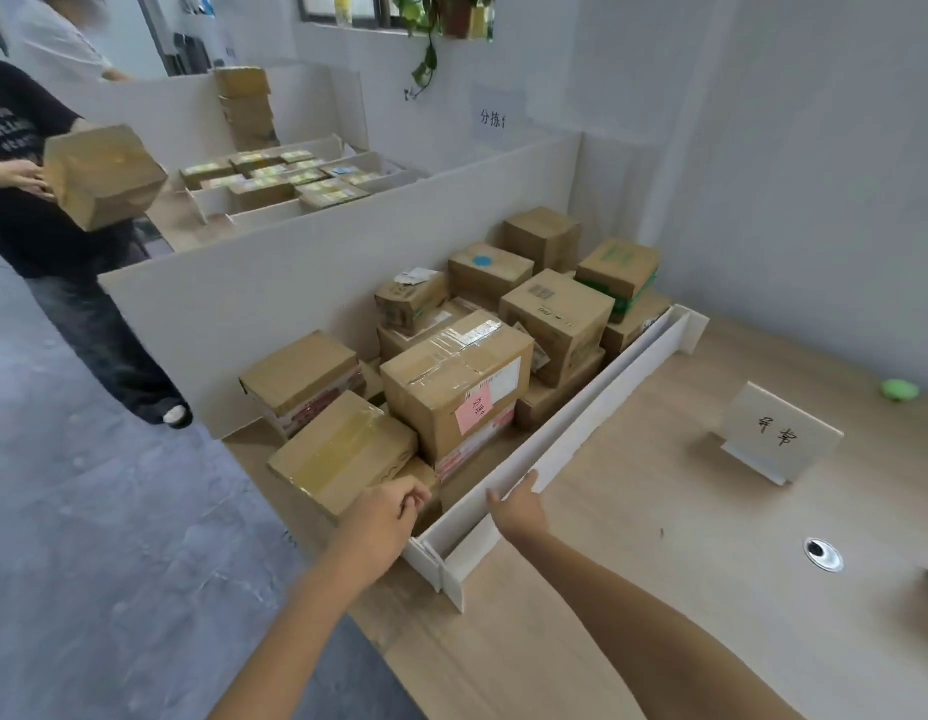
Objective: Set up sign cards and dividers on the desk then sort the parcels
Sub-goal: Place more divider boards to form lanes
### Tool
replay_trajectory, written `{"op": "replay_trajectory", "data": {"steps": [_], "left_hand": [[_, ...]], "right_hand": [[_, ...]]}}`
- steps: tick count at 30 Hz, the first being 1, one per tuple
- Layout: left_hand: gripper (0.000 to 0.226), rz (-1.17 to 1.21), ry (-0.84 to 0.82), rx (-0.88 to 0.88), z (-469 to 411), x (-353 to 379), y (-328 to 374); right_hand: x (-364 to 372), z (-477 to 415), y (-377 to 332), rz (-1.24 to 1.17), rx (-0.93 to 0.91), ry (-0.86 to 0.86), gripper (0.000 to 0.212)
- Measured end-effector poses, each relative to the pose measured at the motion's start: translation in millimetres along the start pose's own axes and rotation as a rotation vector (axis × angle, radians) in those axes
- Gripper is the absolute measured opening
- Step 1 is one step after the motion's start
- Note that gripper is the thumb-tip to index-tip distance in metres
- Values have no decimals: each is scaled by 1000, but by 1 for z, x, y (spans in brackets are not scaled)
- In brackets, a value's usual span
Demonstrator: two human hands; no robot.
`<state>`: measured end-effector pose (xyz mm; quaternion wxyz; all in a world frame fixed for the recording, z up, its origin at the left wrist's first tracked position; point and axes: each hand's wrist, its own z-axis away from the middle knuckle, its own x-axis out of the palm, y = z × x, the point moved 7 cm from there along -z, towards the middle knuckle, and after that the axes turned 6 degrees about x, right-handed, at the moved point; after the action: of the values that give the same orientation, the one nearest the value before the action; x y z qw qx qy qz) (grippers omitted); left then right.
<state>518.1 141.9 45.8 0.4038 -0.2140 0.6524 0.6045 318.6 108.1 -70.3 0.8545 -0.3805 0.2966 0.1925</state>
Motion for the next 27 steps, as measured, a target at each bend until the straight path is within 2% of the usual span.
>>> {"op": "replay_trajectory", "data": {"steps": [4, 7, 10, 13, 17, 19, 24, 27], "left_hand": [[37, -22, -63, -16, -21, 12, -18], [37, -16, -100, -29, -30, 15, -30], [36, -4, -124, -33, -39, 14, -36], [31, -9, -144, 27, -50, 10, -28], [30, -12, -171, 172, -56, 6, 1], [28, -4, -183, 229, -54, 4, 15], [30, 48, -237, 389, -31, 3, 49], [27, 46, -295, 504, -9, 16, 67]], "right_hand": [[26, -18, 1, 85, 42, -15, 90], [27, -17, 7, 83, 119, 71, 83], [24, -14, 21, 130, 116, 111, 66], [13, -6, 32, 97, 85, 170, 56], [-33, 18, 35, -5, 104, 351, 46], [-54, 36, 35, -37, 96, 411, 49], [-87, 99, 36, -44, 72, 525, 77], [-100, 144, 44, -95, 62, 616, 76]]}}
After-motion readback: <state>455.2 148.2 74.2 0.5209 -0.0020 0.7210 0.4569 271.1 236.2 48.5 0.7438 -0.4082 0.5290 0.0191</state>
